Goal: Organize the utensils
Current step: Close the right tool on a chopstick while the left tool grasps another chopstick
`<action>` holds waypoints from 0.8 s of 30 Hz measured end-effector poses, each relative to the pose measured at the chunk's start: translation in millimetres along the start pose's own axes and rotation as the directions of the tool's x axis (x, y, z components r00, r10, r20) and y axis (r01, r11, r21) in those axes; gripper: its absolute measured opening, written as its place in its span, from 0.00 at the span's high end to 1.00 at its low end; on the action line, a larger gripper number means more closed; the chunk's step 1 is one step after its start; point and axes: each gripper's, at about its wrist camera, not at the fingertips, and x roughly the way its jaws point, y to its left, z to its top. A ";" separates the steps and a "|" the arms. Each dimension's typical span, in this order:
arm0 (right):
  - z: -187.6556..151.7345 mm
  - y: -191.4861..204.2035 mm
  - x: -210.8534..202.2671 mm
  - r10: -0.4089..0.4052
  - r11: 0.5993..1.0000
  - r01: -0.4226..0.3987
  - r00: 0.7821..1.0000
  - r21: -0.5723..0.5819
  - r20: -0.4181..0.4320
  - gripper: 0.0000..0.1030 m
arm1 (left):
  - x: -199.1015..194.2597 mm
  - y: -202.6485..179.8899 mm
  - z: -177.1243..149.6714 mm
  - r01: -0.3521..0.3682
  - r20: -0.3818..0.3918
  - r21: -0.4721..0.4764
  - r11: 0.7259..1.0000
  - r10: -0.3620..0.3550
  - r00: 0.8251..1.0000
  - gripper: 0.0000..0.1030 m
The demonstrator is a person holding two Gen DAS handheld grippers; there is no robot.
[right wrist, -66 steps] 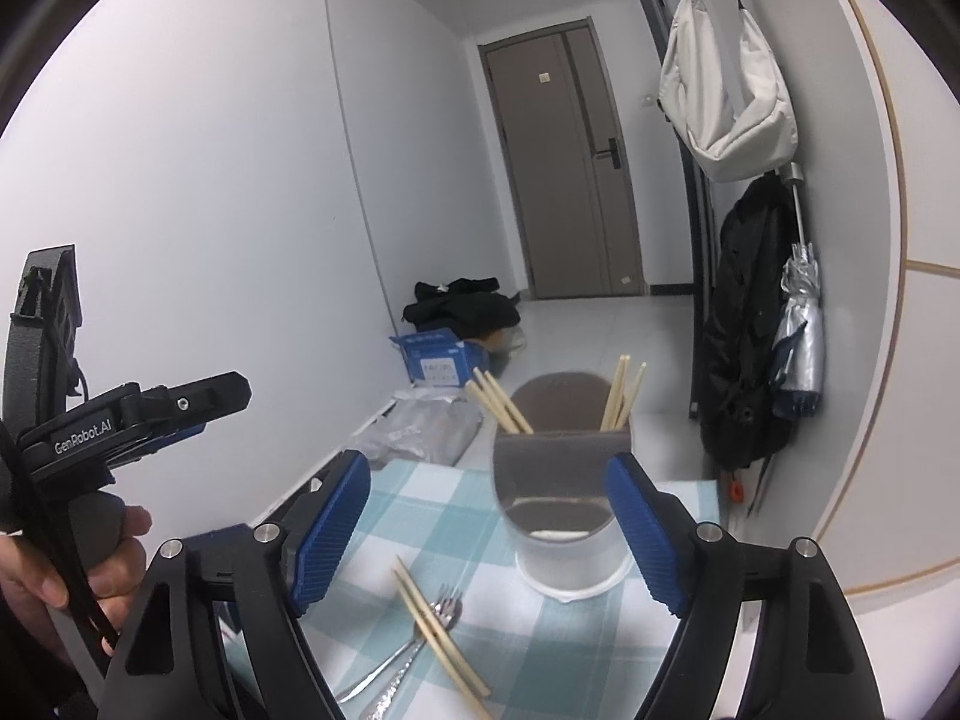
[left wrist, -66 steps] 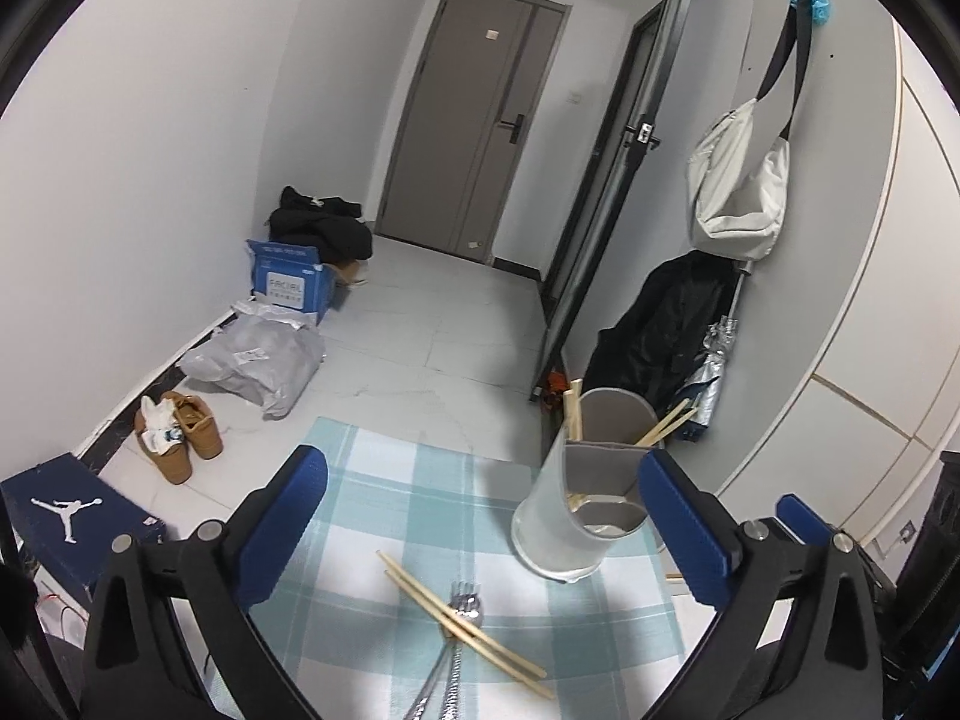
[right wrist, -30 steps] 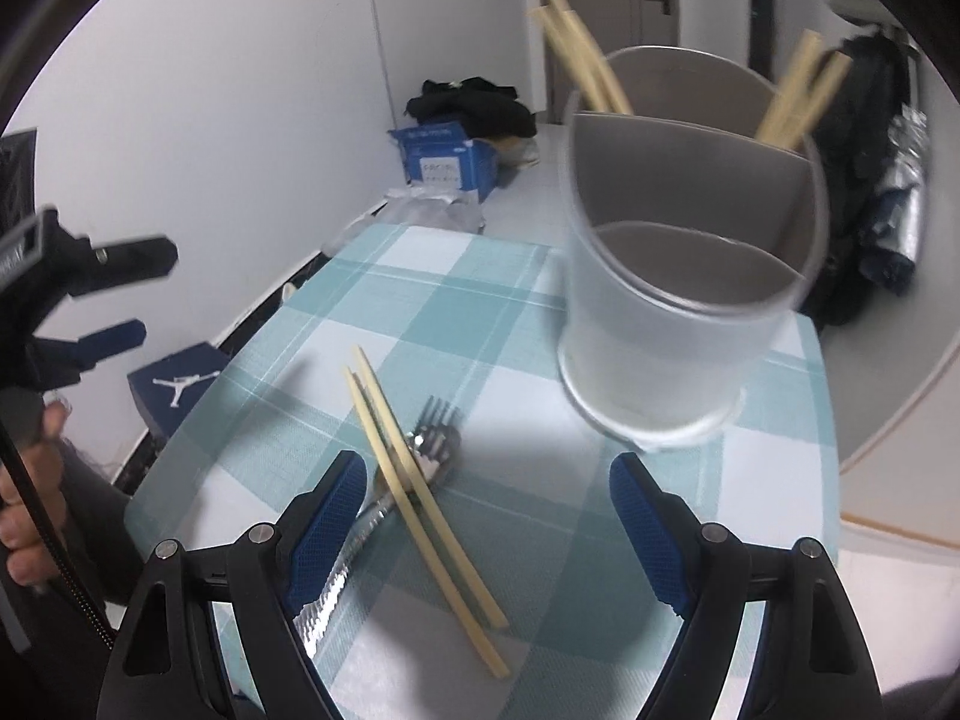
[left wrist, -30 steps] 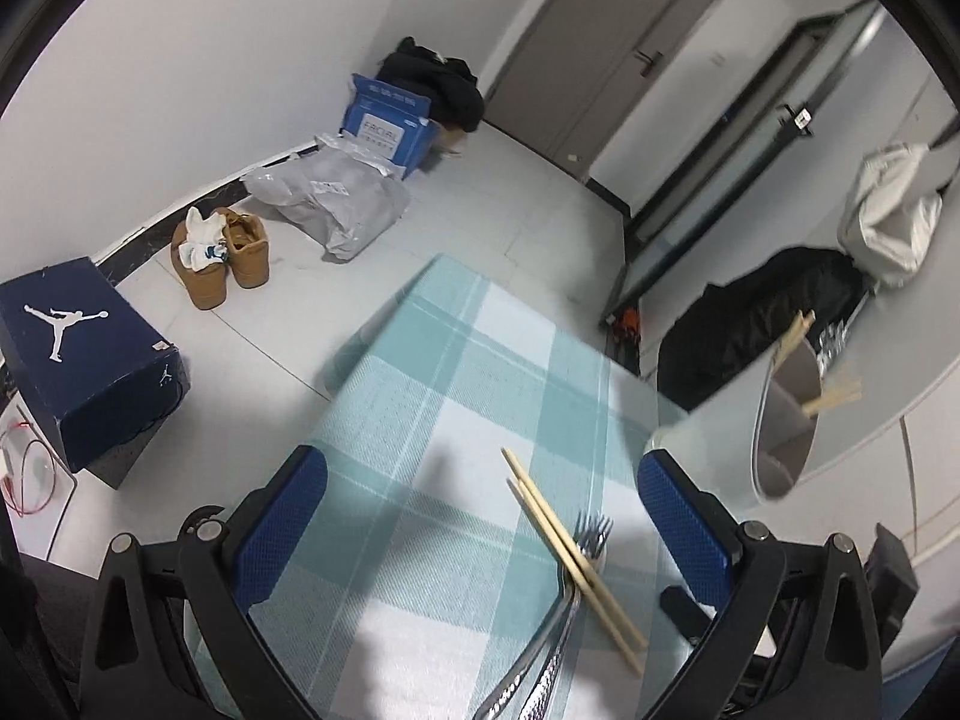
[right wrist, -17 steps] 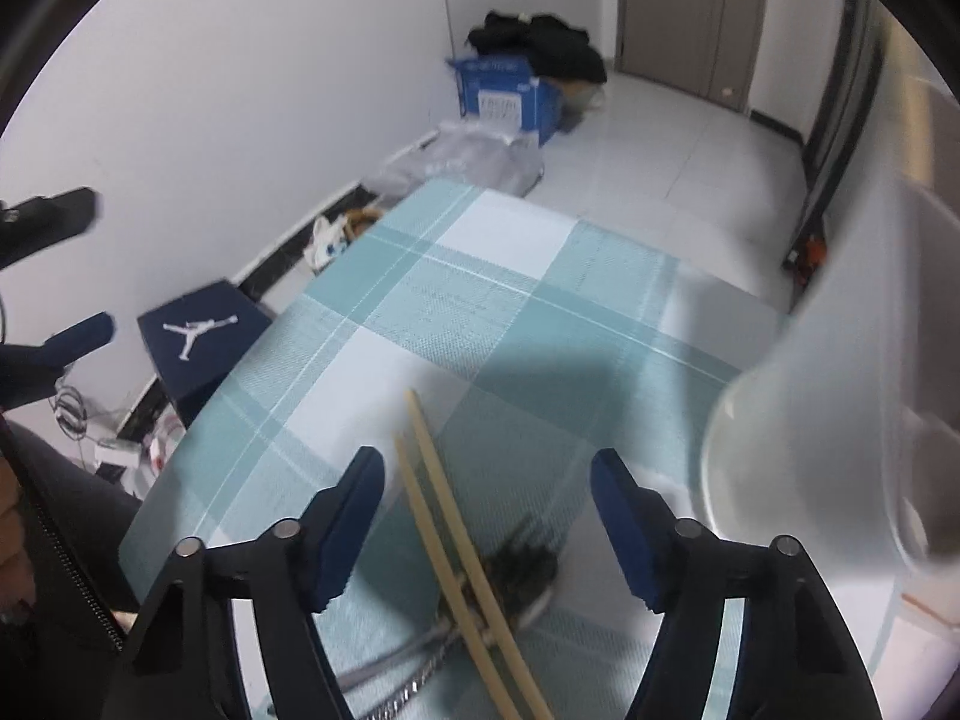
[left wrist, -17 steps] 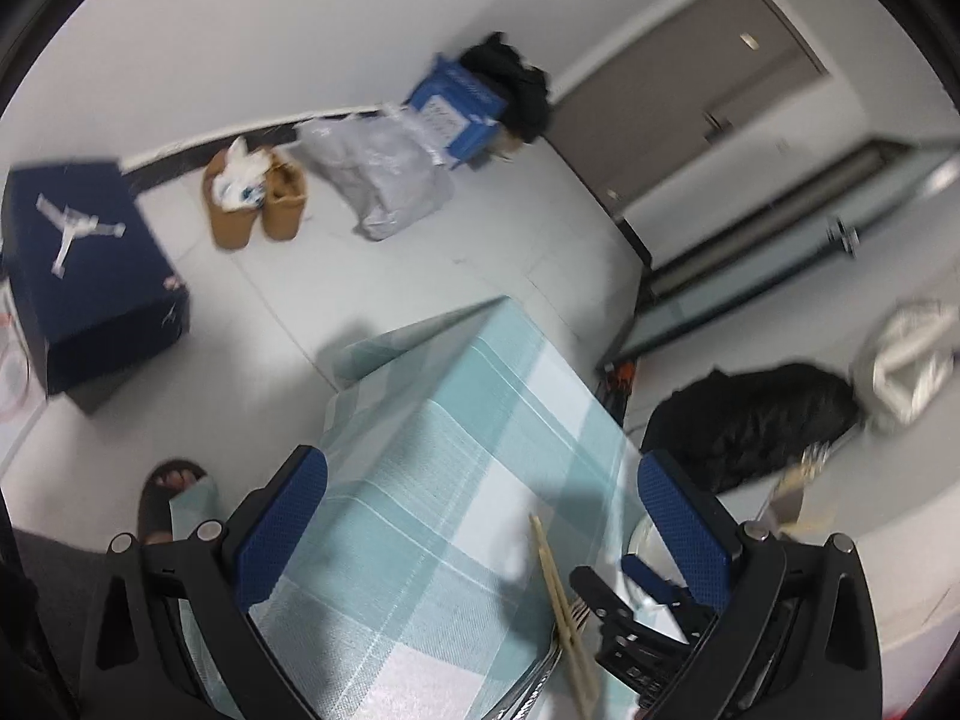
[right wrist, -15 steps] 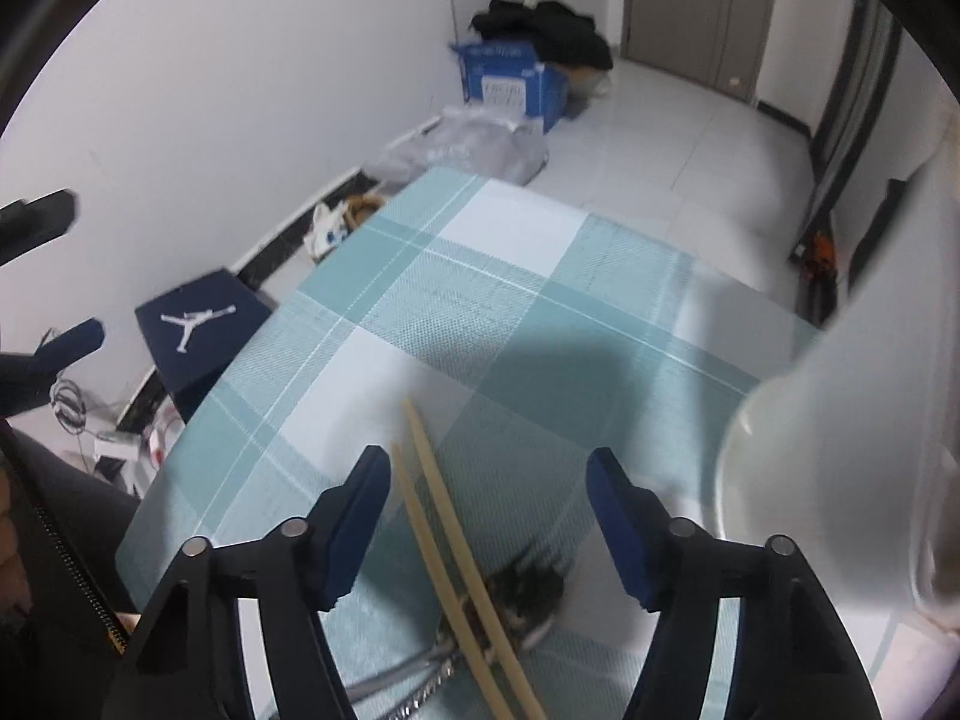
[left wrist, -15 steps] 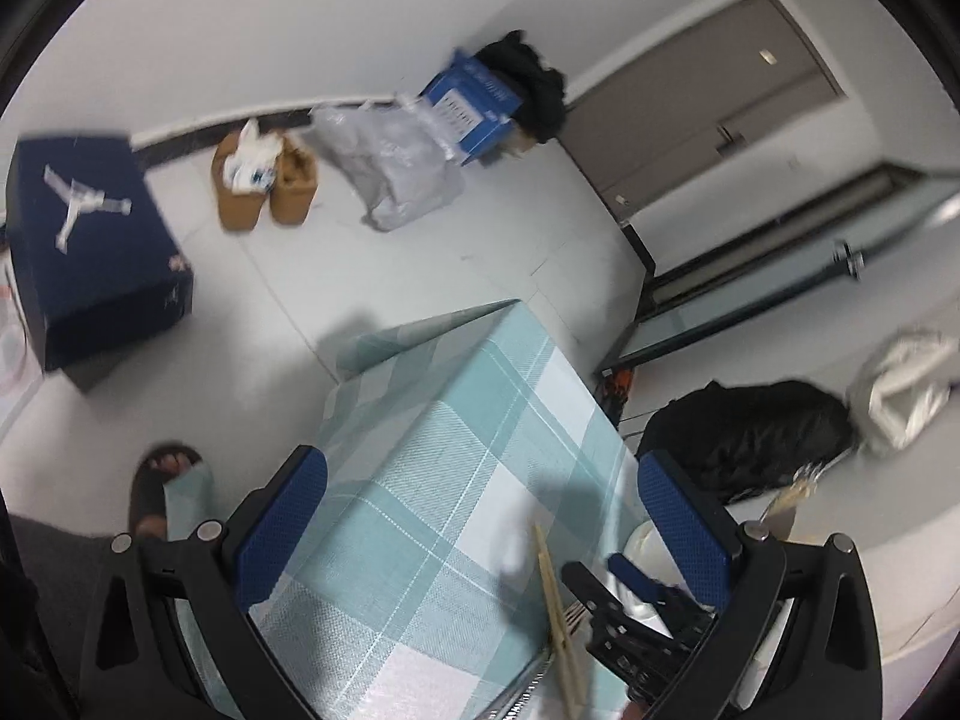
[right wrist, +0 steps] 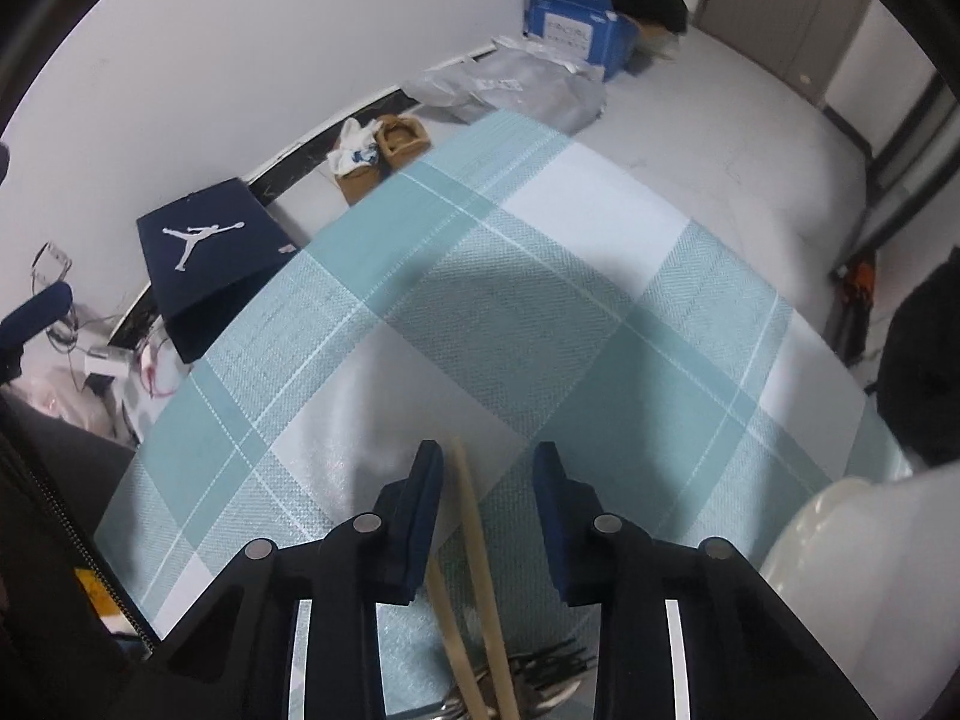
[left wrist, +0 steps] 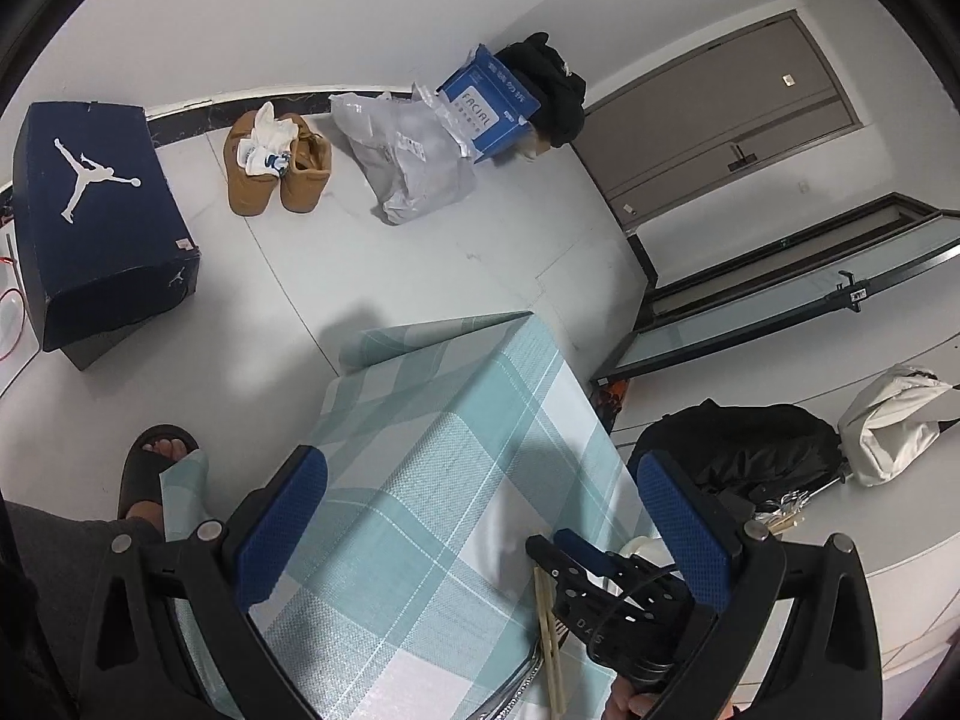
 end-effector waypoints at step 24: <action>-25.2 0.5 -70.5 -0.032 0.999 0.028 0.981 0.021 0.192 0.96 | 1.4 -10.0 -3.8 -0.021 -0.006 0.046 0.999 0.022 1.000 0.01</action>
